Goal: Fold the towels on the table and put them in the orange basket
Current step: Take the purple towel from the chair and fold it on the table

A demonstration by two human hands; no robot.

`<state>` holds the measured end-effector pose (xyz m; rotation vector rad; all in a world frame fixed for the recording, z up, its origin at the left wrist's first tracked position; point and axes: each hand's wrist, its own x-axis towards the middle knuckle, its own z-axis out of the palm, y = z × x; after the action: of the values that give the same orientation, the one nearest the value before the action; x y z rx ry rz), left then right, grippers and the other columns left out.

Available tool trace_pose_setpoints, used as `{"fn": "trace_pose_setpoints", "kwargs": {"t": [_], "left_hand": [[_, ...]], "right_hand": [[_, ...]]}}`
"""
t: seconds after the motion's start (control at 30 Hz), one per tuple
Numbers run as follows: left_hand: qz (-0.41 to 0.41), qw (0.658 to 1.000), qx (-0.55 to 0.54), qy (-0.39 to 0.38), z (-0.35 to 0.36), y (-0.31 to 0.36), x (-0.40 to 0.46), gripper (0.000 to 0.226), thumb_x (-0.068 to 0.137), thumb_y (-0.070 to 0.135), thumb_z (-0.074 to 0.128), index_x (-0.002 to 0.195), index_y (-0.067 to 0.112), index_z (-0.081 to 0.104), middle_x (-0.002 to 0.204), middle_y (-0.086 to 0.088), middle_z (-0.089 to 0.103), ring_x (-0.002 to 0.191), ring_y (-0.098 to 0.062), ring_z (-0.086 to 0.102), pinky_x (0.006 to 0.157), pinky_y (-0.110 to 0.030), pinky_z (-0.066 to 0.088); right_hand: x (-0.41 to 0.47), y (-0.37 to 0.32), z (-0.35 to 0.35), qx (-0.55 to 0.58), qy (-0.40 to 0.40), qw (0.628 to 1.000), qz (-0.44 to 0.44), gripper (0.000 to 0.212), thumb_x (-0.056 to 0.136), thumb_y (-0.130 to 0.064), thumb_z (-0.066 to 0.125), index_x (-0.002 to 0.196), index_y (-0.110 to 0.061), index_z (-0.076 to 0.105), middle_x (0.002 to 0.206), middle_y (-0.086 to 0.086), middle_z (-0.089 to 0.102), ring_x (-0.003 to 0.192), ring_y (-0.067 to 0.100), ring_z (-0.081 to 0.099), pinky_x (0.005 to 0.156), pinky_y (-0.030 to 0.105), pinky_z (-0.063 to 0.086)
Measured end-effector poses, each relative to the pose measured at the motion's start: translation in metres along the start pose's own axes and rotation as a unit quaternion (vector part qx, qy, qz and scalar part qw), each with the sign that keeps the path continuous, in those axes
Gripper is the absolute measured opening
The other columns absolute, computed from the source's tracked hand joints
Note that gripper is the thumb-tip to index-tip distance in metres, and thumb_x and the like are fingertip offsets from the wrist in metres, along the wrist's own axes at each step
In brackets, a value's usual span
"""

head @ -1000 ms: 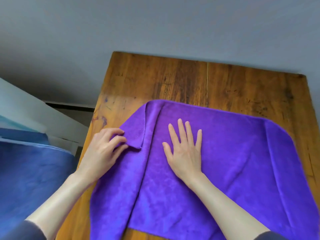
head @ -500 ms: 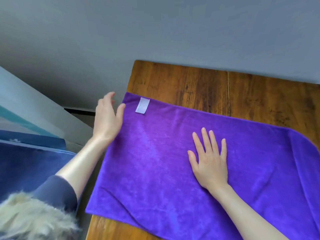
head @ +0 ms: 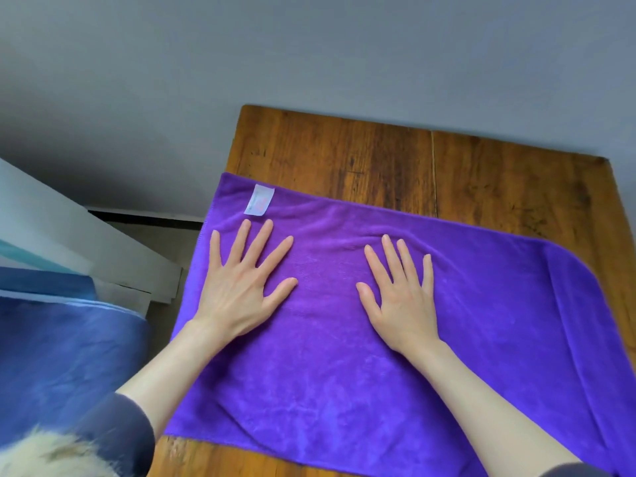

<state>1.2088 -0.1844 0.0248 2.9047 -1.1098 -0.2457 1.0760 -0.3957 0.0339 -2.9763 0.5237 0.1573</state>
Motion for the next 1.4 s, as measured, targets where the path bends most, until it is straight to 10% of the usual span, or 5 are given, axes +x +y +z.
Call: {"fn": "trace_pose_setpoints", "kwargs": {"t": [0.2,0.4,0.63,1.13,1.4], "left_hand": [[0.0,1.0,-0.019,-0.005,-0.009,0.038,0.004,0.065,0.087,0.06,0.008,0.148,0.037,0.01,0.159,-0.004,-0.004,0.145,-0.028,-0.008,0.11,-0.062,-0.005],[0.088,0.995,-0.05,0.0,-0.014,0.137,0.007,0.061,0.09,0.052,0.014,0.148,0.032,0.02,0.158,-0.005,0.005,0.145,-0.031,-0.002,0.111,-0.06,-0.001],[0.192,0.981,-0.021,-0.015,-0.011,0.255,0.009,0.055,0.088,0.046,0.035,0.139,0.027,0.044,0.15,-0.011,0.033,0.138,-0.037,0.03,0.103,-0.065,0.022],[0.123,0.992,0.015,-0.009,0.018,0.35,0.035,0.056,0.092,0.048,0.027,0.144,0.027,0.034,0.154,-0.005,0.026,0.143,-0.028,0.021,0.114,-0.056,0.011],[0.113,0.993,0.018,-0.001,0.016,0.352,0.035,0.056,0.092,0.048,0.027,0.144,0.028,0.031,0.155,-0.004,0.024,0.144,-0.026,0.017,0.115,-0.055,0.01]], "right_hand": [[-0.015,0.017,-0.015,0.119,0.015,0.993,0.013,0.052,0.097,-0.04,0.037,0.146,-0.024,0.028,0.157,-0.003,0.013,0.146,0.013,0.003,0.117,0.043,-0.007],[-0.06,0.111,-0.041,0.109,0.133,0.972,0.157,0.038,0.092,-0.017,0.055,0.129,-0.008,0.054,0.14,0.011,0.048,0.135,0.026,0.037,0.114,0.052,0.019],[-0.115,0.209,-0.043,0.101,0.075,0.94,0.316,0.05,0.088,-0.032,0.06,0.132,-0.011,0.049,0.133,0.011,0.049,0.121,0.03,0.045,0.095,0.048,0.039],[-0.099,0.311,-0.052,0.342,0.096,0.889,0.288,0.009,0.09,-0.024,0.058,0.091,-0.015,0.062,0.092,-0.002,0.058,0.079,0.015,0.056,0.072,0.022,0.04],[-0.091,0.324,-0.053,0.231,0.026,0.938,0.258,0.016,0.091,-0.027,0.056,0.079,-0.02,0.046,0.086,-0.004,0.048,0.076,0.017,0.045,0.066,0.025,0.032]]}}
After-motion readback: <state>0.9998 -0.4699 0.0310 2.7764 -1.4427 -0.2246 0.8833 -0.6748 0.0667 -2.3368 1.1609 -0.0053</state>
